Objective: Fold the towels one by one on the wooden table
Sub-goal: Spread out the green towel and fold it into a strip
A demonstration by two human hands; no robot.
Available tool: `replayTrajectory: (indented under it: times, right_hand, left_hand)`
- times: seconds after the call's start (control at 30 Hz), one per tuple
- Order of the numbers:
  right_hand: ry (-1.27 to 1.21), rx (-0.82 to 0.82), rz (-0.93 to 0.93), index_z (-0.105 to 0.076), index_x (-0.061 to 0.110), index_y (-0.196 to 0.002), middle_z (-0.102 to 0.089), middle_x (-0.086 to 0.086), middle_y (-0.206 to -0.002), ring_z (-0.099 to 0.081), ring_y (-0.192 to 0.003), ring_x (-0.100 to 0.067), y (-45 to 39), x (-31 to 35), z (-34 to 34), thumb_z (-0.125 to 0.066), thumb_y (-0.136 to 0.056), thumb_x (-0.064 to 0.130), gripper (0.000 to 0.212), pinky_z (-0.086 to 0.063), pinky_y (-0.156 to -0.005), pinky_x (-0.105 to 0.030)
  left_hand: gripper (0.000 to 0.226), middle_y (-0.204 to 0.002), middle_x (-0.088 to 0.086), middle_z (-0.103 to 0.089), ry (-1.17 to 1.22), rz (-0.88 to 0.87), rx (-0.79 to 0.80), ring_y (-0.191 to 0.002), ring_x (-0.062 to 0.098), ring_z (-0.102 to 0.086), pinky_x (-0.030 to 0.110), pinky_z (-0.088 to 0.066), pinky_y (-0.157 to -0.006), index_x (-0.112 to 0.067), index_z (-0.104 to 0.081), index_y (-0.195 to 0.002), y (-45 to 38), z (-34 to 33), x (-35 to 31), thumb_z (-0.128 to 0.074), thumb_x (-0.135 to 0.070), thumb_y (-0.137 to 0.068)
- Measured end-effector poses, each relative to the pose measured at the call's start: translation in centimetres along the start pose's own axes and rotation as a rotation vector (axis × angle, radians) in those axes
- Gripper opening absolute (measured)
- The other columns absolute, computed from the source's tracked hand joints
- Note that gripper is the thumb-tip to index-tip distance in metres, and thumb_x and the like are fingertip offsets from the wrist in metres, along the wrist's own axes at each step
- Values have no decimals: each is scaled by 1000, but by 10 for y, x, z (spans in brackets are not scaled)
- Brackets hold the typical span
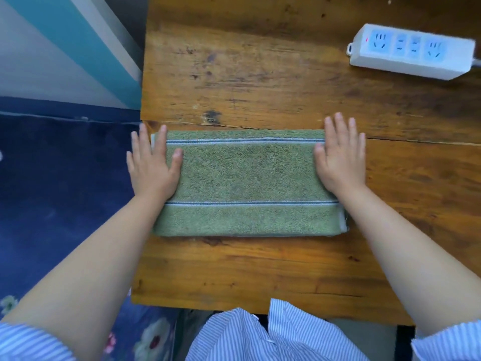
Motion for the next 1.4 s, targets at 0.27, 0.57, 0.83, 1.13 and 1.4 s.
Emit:
replayTrajectory:
  times: [0.27,0.57,0.83,1.13,1.4]
  right_hand:
    - [-246,-171,-125,-12,4,-144,-8,-16,-154,-2,-143,-29,54,-10,8,-14,-86,41,69,3,-114,-45]
    - [-104,20,-130,-11,16,-146,-1,-7,-156,4,-144,-28,109,0,-31,-34,-96,28,56,3,-115,-47]
    - [-379,-76,-458,-10,4,-144,-35,-19,-138,-36,-126,-34,109,21,-10,-58,-87,20,77,-28,-102,-35]
    - [-875,-8,-631,-61,12,-86,-68,-14,-100,-60,-81,-23,91,4,9,-70,-73,6,17,-50,-74,-33]
    - [-711,-218,-155,-67,4,-98,-65,-14,-95,-56,-89,-23,96,41,54,-61,-81,4,18,-40,-80,-25]
  left_hand:
    - [58,-148,31,-19,-52,-256,-153,-139,43,-13,61,-6,-107,-3,-31,-141,45,-1,-29,-35,-33,-91]
    - [61,-157,4,0,-266,-416,65,-145,20,3,36,18,-107,-21,-9,-147,94,-53,-55,-30,-45,-95]
    - [62,-153,14,-20,-74,-516,26,-143,29,-14,50,-2,-114,-8,-30,-142,102,-44,-74,-40,-41,-91]
    - [69,-157,3,2,-222,-411,22,-145,19,7,47,8,-114,-18,-6,-148,68,-51,-78,-30,-51,-92]
    - [64,-157,4,-5,-91,-397,23,-145,18,1,45,5,-115,-17,-15,-147,64,-46,-92,-32,-47,-93]
Point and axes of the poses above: each hand's wrist, its own y-axis away from the middle knuckle, its own z-axis out of the back of the hand, x = y × z, the point moved 1 cm from there along -y, towards the middle knuckle
